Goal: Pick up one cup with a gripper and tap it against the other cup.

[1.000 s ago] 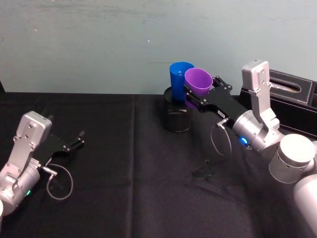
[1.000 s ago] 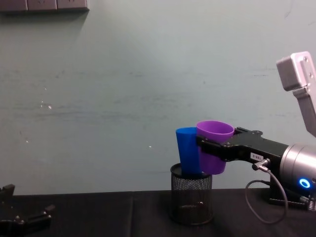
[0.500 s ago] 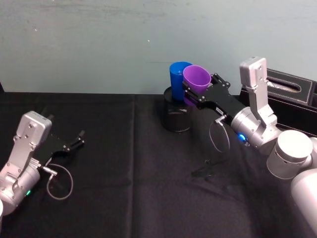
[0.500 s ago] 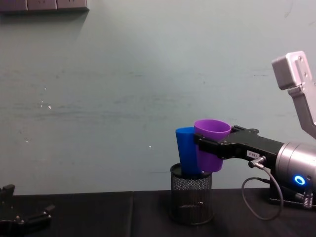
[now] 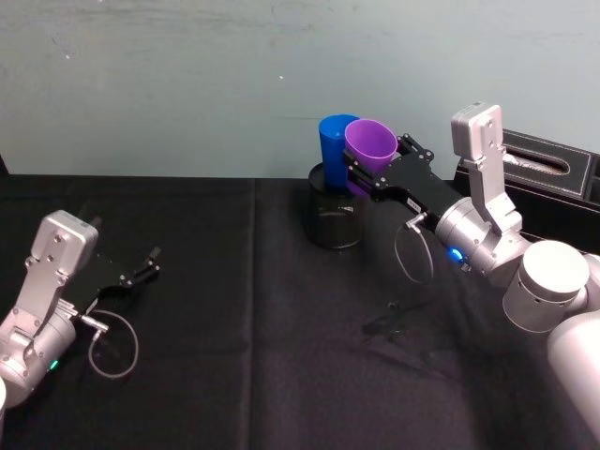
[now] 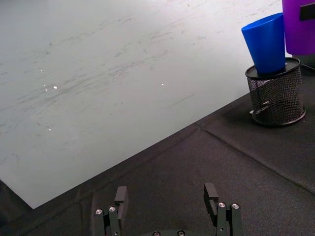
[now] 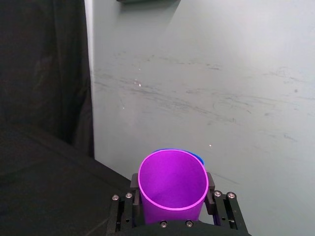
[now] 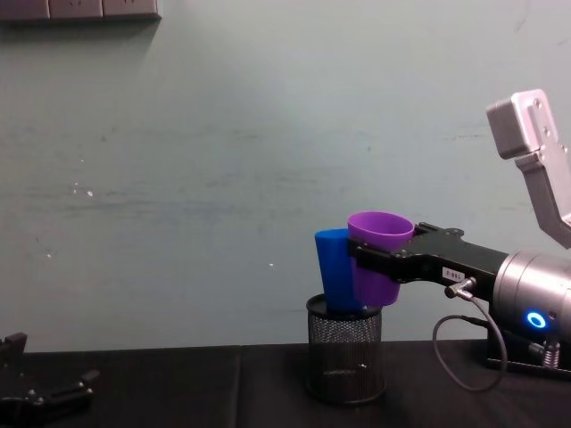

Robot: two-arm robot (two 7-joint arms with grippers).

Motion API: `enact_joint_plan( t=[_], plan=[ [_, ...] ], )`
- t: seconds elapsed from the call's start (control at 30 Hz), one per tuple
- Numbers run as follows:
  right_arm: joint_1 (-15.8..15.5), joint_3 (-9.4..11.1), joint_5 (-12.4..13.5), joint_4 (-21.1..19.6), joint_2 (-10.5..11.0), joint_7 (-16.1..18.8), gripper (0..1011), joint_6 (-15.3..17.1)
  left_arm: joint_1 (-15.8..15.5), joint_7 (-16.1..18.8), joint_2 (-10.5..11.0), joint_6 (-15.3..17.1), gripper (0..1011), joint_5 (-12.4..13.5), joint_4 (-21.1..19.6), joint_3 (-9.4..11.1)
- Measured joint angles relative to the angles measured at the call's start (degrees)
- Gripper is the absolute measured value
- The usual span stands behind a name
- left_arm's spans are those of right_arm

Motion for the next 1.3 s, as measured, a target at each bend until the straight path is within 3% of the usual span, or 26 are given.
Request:
enact_joint_plan(
  t=[0.53,1.3],
  plan=[
    [-0.45,0.16,-0.06,-0.92,0.16,0.06,731,0.56,0.0,0.0,0.0,0.0,1011,0.0,0.0,0.0],
    [-5.94,0.35,1.21,-10.84,3.63,-0.45,731,6.07,0.0,0.0,0.0,0.0,1011,0.0,0.0,0.0]
  ],
)
